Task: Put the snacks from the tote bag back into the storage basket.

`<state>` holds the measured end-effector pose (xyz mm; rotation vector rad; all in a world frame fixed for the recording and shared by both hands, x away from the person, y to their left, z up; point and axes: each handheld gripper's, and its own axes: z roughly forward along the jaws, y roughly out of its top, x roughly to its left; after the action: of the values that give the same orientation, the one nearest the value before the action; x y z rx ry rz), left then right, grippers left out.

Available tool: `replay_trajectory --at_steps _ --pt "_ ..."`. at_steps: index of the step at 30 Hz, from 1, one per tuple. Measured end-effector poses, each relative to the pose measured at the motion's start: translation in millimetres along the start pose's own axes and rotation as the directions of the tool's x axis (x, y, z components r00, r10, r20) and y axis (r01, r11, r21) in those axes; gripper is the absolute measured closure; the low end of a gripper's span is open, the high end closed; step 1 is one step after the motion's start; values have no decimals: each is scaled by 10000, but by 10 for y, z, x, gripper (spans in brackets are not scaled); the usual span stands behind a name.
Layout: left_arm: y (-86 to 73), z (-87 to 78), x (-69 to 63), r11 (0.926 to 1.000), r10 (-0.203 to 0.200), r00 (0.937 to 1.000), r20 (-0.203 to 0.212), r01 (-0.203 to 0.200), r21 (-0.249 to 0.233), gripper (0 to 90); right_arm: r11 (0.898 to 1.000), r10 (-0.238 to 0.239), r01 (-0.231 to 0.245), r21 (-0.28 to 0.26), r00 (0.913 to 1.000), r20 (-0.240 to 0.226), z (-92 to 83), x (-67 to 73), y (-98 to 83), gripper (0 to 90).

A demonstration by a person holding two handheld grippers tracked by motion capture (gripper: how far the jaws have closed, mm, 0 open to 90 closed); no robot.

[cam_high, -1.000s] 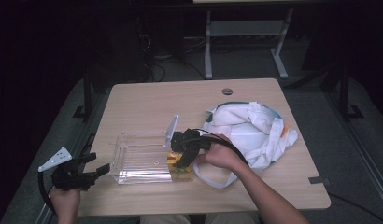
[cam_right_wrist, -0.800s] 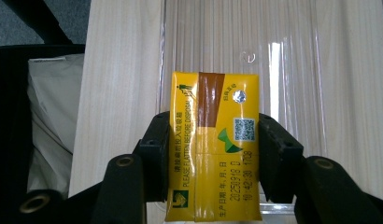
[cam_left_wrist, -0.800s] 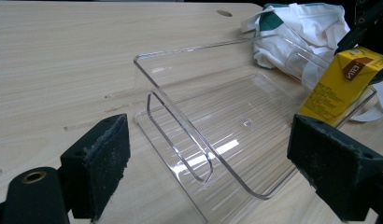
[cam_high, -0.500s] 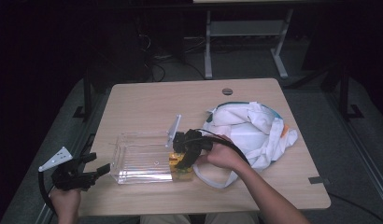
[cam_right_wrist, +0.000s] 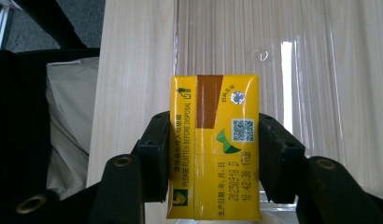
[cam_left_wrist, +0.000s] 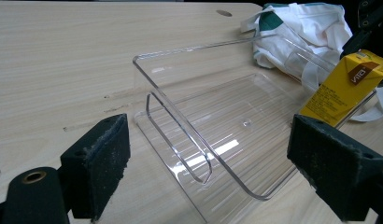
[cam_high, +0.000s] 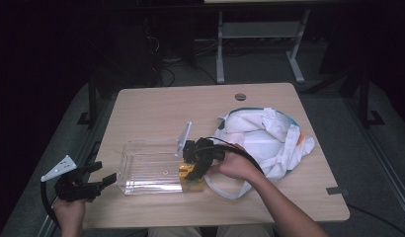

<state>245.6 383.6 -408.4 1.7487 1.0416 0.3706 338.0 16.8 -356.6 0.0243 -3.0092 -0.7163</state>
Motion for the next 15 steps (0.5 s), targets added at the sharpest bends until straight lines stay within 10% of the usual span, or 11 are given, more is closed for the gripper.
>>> replay_trajectory --at_steps 15 --pt "-2 4 0 10000 -39 10000 4 39 6 129 9997 196 -197 -128 9997 -151 1 1 -15 474"
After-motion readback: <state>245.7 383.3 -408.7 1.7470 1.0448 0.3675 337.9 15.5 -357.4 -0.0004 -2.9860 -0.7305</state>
